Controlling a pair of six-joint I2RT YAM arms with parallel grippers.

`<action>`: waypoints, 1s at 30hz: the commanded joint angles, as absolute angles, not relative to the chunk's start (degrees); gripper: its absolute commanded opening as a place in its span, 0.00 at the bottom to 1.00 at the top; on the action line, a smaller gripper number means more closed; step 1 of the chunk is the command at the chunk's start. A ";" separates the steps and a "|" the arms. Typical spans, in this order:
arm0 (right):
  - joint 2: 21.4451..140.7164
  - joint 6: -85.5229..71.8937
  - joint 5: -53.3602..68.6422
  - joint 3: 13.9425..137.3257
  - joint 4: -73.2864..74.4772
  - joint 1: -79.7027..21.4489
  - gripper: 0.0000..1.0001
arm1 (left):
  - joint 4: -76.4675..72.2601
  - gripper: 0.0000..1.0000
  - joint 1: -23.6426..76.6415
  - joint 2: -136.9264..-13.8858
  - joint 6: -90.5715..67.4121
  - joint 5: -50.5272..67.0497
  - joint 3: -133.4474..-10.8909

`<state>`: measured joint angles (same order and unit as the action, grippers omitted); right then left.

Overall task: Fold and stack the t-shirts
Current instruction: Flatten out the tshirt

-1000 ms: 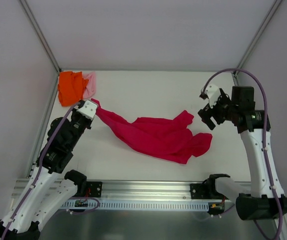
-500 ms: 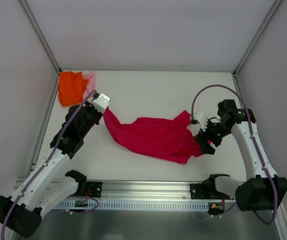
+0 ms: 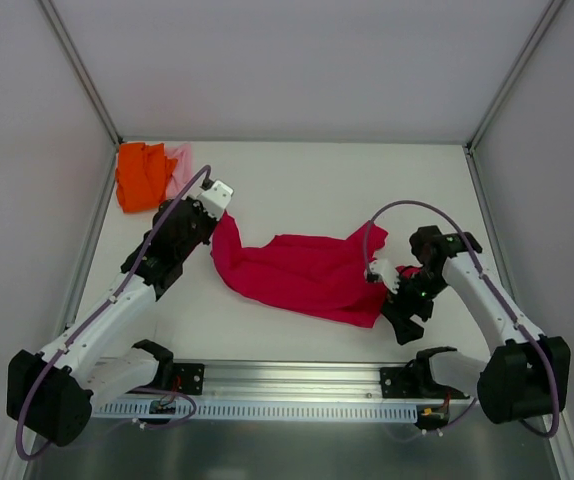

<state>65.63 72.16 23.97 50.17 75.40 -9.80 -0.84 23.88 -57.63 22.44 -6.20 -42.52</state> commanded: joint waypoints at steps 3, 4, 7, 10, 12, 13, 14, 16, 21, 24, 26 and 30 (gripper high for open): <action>70.39 66.63 22.77 50.10 73.57 -16.16 0.86 | -3.87 0.00 23.20 -55.64 21.36 -5.71 -44.39; 72.05 65.93 22.42 50.10 72.87 -18.52 0.86 | -3.78 0.00 23.20 -55.11 21.36 -5.71 -44.21; 75.13 63.20 20.75 50.19 68.14 -22.39 0.86 | -3.60 0.00 23.20 -54.05 21.27 -5.71 -43.68; 79.79 61.36 19.60 51.24 64.70 -25.12 0.86 | -3.61 0.00 23.20 -53.44 21.27 -5.80 -43.16; 83.13 60.56 18.29 52.29 62.68 -26.01 0.86 | -3.52 0.00 23.20 -53.26 21.18 -5.71 -43.07; 84.10 60.12 17.59 52.73 61.71 -26.71 0.85 | -3.34 0.00 23.20 -52.91 21.01 -5.54 -42.98; 85.07 59.25 17.06 53.26 60.13 -26.98 0.85 | -3.25 0.00 23.20 -52.65 21.09 -5.54 -42.98; 88.06 58.98 16.44 55.36 59.51 -27.68 0.85 | -3.08 0.00 23.20 -52.21 21.01 -5.54 -42.98; 91.75 56.25 14.86 58.70 55.29 -28.65 0.85 | -2.90 0.00 23.20 -51.42 21.09 -5.36 -42.36; 92.55 54.49 13.28 59.76 52.65 -28.92 0.85 | -3.16 0.00 23.20 -51.24 21.36 -5.45 -41.92; 92.99 54.06 11.70 59.94 51.25 -29.35 0.85 | -3.16 0.00 23.20 -51.07 21.36 -5.36 -41.84; 93.43 54.84 10.81 59.85 52.63 -29.62 0.85 | -2.99 0.00 23.20 -50.89 21.62 -5.54 -42.01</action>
